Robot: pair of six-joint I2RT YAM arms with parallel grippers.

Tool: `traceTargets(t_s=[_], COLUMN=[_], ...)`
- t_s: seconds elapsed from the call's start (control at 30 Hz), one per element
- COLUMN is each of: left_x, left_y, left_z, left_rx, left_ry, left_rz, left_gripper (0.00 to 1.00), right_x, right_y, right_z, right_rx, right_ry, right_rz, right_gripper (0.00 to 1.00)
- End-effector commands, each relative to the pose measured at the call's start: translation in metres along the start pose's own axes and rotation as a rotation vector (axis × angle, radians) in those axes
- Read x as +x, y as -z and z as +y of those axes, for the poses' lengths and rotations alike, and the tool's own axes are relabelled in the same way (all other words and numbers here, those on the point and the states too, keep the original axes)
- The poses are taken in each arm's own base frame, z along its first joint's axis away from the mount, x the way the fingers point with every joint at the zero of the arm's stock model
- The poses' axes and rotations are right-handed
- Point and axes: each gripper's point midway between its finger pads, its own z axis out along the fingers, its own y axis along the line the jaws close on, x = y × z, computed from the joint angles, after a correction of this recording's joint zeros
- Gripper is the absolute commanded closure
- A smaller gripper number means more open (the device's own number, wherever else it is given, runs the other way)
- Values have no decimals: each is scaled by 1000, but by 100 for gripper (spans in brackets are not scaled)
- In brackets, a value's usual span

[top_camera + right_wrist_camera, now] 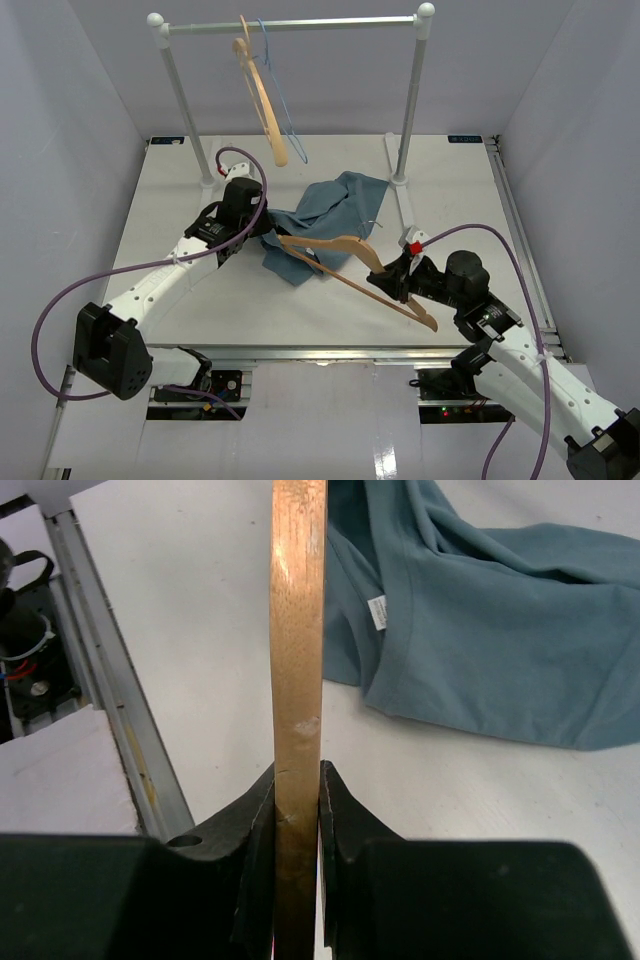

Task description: Place the t-shirt on the hanger

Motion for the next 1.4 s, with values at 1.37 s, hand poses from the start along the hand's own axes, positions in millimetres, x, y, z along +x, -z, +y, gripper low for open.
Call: traceTargets(t_s=[1.37], left_x=[-60], left_y=[71], left_z=[-74], left_rx=[347], left_ry=[-27], left_rz=[-43], left_gripper=[100], right_x=[-87], right_y=[-59], right_z=[10], right_rx=[96], right_ry=[288], right_rz=[-233], right_gripper=[92])
